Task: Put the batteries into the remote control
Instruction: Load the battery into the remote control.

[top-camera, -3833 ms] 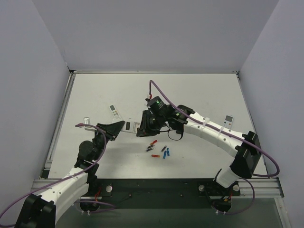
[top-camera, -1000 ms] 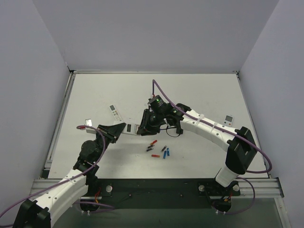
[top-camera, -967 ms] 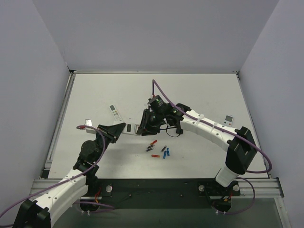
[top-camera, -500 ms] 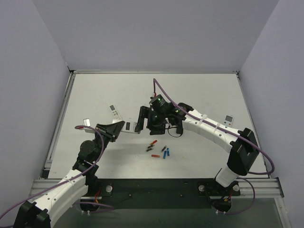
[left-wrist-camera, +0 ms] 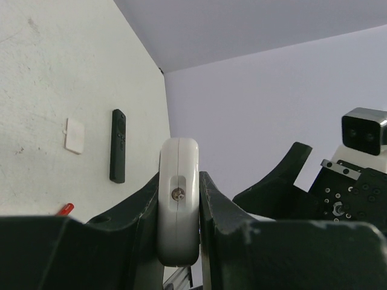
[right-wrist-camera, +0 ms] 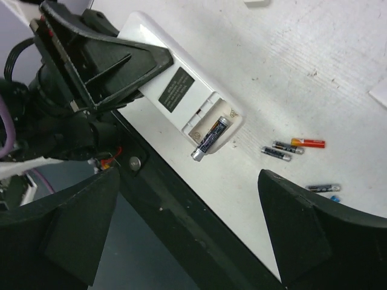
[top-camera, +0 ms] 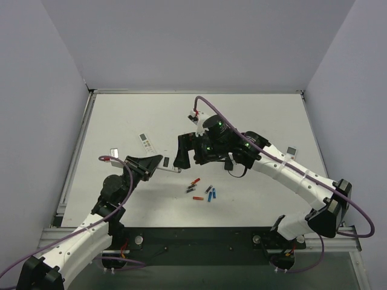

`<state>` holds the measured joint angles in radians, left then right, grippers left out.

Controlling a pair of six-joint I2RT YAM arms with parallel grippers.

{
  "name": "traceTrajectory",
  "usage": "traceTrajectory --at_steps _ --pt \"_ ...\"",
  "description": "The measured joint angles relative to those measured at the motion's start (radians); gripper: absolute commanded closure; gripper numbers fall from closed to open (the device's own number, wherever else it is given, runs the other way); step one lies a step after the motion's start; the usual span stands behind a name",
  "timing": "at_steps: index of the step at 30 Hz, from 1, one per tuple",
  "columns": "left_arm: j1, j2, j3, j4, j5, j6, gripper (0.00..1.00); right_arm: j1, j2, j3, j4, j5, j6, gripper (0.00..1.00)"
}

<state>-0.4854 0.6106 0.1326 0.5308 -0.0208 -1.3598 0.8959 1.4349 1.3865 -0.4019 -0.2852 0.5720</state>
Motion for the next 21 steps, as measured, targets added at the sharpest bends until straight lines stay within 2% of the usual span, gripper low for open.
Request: traceTrajectory --at_steps 4,14,21 --pt "0.000 0.005 0.034 -0.047 0.040 -0.002 1.00 0.000 -0.041 -0.002 0.000 -0.048 -0.203 0.10" --pt "0.001 0.046 0.101 -0.133 0.187 0.008 1.00 0.001 -0.191 -0.089 -0.023 -0.228 -0.790 0.23" --pt "0.016 0.068 0.140 -0.150 0.286 0.034 1.00 0.001 -0.190 -0.089 -0.075 -0.365 -1.022 0.34"
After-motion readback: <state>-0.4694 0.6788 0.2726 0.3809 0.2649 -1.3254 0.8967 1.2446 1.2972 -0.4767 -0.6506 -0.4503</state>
